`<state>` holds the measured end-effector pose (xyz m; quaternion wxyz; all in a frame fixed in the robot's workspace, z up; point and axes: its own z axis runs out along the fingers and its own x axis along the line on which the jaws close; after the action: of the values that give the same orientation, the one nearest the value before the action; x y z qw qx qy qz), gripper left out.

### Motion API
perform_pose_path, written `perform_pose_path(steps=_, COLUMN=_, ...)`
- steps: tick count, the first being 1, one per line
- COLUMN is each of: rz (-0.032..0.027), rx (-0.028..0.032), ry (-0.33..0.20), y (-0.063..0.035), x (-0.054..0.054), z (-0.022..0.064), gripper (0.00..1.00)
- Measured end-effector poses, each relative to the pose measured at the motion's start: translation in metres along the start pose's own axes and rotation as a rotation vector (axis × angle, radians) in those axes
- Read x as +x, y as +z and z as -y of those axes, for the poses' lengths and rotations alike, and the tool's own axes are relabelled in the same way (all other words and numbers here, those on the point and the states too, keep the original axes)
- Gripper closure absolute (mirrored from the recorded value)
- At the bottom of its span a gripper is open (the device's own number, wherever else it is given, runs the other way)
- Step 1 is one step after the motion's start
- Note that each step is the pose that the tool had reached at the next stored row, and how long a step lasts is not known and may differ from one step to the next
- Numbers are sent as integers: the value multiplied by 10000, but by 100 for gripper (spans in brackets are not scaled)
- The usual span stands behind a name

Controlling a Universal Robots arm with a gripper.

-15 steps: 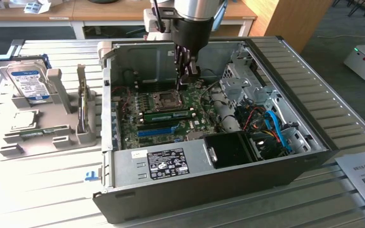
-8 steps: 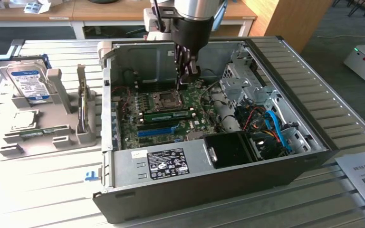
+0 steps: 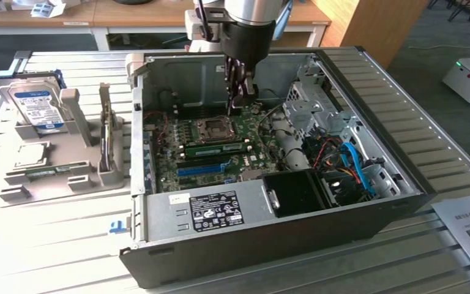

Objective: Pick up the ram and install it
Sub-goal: 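Press down the ram until it locks into place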

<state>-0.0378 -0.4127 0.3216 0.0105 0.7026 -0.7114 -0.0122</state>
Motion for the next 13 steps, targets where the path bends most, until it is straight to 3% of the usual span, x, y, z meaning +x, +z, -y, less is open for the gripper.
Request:
perform_pose_path(steps=9, rz=0, rx=0, ry=0, y=0, x=0, z=0, gripper=76)
perform_pose_path(steps=11, rz=0, rx=0, ry=0, y=0, x=0, z=0, gripper=89)
perform_pose_path(steps=13, rz=0, rx=0, ry=0, y=0, x=0, z=0, gripper=90)
